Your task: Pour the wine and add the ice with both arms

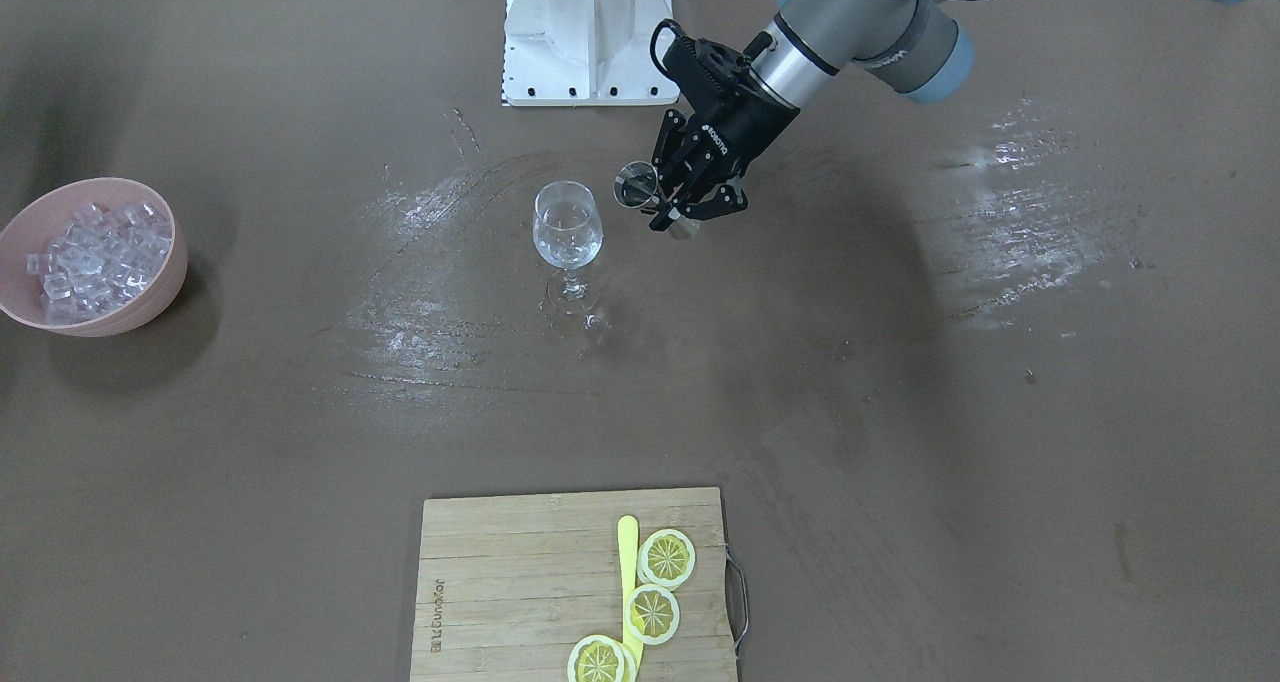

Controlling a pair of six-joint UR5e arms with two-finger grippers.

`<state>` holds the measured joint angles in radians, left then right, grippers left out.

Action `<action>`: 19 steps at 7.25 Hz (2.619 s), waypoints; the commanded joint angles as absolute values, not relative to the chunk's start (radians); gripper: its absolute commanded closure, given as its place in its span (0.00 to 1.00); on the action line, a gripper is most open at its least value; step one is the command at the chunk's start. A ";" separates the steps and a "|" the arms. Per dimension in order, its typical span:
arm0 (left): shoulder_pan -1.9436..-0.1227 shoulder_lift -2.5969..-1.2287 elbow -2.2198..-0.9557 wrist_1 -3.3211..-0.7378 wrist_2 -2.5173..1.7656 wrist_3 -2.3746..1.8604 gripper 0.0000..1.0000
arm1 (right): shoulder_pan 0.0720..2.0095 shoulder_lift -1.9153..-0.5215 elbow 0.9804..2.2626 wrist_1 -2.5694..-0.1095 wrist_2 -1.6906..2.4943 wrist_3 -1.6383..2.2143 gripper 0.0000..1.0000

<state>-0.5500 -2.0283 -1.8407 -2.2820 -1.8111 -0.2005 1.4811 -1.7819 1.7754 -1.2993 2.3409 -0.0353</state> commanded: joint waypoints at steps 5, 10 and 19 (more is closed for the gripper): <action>-0.489 -2.086 -1.905 -2.049 -1.764 -0.183 1.00 | 1.482 -1.789 1.775 -1.299 2.341 -0.035 0.00; -0.486 -2.173 -1.919 -1.832 -1.761 -0.131 1.00 | 1.482 -1.790 1.764 -1.299 2.342 -0.035 0.00; -0.489 -2.246 -1.916 -1.657 -1.761 -0.103 1.00 | 1.482 -1.790 1.766 -1.299 2.342 -0.035 0.00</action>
<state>-0.4887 -2.2394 -1.9169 -1.6689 -1.7610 -0.1030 1.4814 -1.7902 1.7652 -1.2993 2.3424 -0.0353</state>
